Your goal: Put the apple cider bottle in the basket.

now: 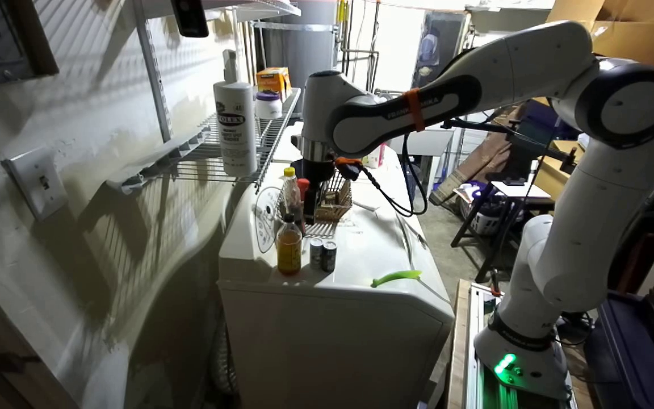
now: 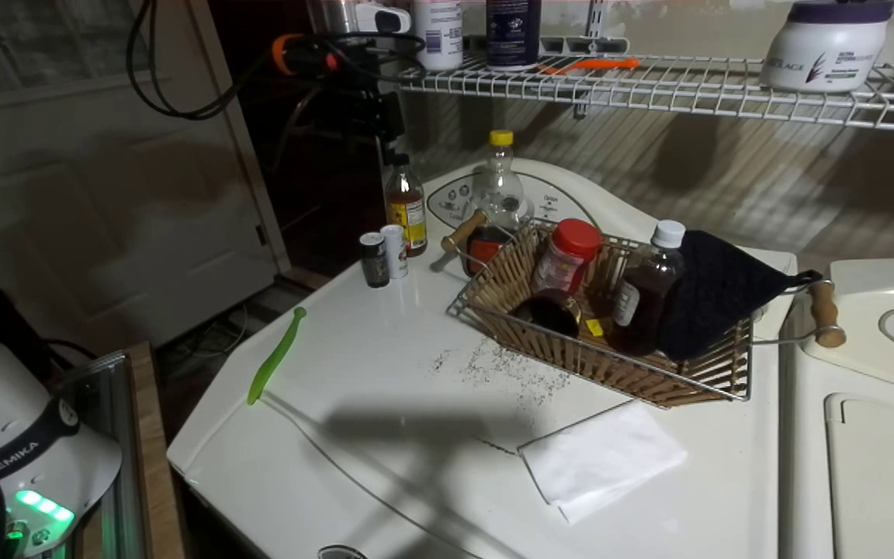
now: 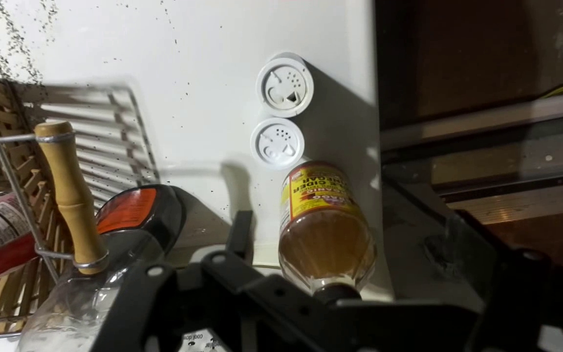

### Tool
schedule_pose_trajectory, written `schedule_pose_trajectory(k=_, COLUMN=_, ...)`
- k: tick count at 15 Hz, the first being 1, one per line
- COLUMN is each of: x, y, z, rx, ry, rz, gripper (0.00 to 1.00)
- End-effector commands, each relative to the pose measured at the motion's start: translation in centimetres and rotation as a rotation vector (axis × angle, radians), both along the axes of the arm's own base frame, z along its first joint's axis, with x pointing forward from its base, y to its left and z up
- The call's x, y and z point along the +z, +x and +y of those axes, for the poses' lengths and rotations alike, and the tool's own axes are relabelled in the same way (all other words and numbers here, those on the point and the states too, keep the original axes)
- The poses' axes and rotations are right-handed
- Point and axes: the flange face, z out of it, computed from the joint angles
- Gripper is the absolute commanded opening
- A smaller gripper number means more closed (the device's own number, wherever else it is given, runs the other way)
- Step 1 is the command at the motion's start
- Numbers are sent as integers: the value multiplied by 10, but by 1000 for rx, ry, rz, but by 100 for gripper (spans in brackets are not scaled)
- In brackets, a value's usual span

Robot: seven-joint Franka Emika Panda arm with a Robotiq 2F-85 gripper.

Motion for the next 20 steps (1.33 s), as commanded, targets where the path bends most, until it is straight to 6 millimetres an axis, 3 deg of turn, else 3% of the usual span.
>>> schedule_pose_trajectory(k=1, x=3, y=0, z=0, rx=0, ry=0, rz=-3, gripper=100)
schedule_pose_trajectory(k=4, x=6, y=-1, z=0, rx=0, ry=0, rz=-9, gripper=100)
schedule_pose_trajectory(k=8, x=-3, y=25, z=1, rx=-1, ry=59, rz=-105, gripper=100)
schedule_pose_trajectory(k=15, x=-21, y=44, z=5, rx=0, ry=116, rz=-184, gripper=99)
schedule_pose_trajectory(k=18, x=-26, y=43, z=8, rx=-1, ry=133, rz=-171, gripper=73)
schedule_pose_trajectory(k=20, x=-26, y=41, z=8, rx=-10, ry=132, rz=-156, gripper=67)
